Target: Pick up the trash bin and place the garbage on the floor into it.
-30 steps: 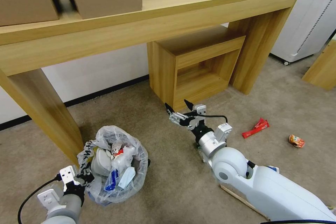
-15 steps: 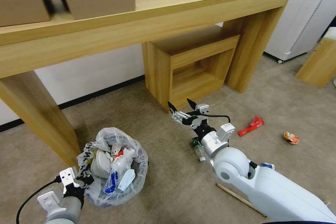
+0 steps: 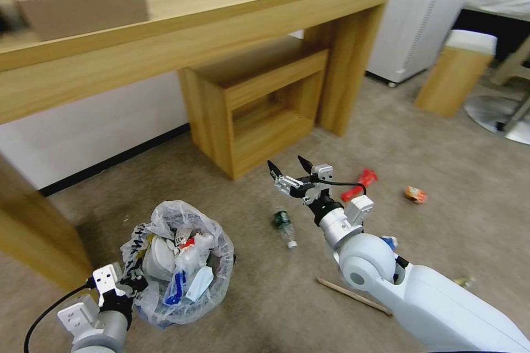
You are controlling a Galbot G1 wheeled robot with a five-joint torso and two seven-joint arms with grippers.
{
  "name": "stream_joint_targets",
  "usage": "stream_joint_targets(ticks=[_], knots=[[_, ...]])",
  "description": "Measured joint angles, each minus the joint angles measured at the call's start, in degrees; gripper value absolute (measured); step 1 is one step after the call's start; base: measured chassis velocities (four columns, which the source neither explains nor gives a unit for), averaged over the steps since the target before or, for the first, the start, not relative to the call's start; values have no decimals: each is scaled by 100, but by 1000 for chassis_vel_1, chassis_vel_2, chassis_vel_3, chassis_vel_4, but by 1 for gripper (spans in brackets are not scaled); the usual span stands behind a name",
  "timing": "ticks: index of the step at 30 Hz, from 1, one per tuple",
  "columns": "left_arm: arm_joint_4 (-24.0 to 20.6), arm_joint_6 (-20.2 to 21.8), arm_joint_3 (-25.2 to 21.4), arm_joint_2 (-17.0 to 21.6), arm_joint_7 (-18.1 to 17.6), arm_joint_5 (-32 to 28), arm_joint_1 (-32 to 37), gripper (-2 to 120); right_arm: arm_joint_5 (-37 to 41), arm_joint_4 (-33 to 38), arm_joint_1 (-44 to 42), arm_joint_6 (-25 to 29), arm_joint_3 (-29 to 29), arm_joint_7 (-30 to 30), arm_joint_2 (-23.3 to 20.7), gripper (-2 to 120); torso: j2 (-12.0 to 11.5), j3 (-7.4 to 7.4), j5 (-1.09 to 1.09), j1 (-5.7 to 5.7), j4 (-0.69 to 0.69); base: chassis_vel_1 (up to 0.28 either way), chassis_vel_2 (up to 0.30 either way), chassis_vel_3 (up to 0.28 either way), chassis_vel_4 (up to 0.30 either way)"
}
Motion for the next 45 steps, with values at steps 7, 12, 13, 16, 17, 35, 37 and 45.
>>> stream_joint_targets(ticks=[7,12,13,16,17,35,37,45], knots=[[10,-6,-16,27,5,-31,-4,0,-35,-32,-23,2,52,13,1,97,0,0,0,0,-2,-117,-115,-119,-116],[64,48,-70,114,-12,-130,-24,0,-79,-98,-29,46,110,11,0,99,0,0,0,0,1,-21,-28,-22,-18],[105,63,-90,148,-28,-163,-46,0,-83,-117,-41,61,129,10,4,99,0,0,0,0,2,0,0,0,0],[170,104,-119,194,-54,-237,-89,0,-82,-148,-63,89,166,10,5,99,0,0,0,0,2,0,0,0,0],[204,127,-128,217,-67,-287,-112,0,-75,-161,-79,101,193,12,2,99,0,0,0,0,2,0,0,0,0],[394,286,-318,338,-176,-545,-205,0,-654,-509,-297,256,566,13,-23,100,0,0,0,0,0,0,0,0,0],[394,354,-438,402,-204,-688,-179,0,-712,-579,-389,278,688,36,-23,100,0,0,-1,0,1,0,0,0,0],[390,490,-641,555,-230,-858,-41,0,-749,-838,-619,335,1222,112,-87,100,0,0,0,0,0,0,0,0,0]])
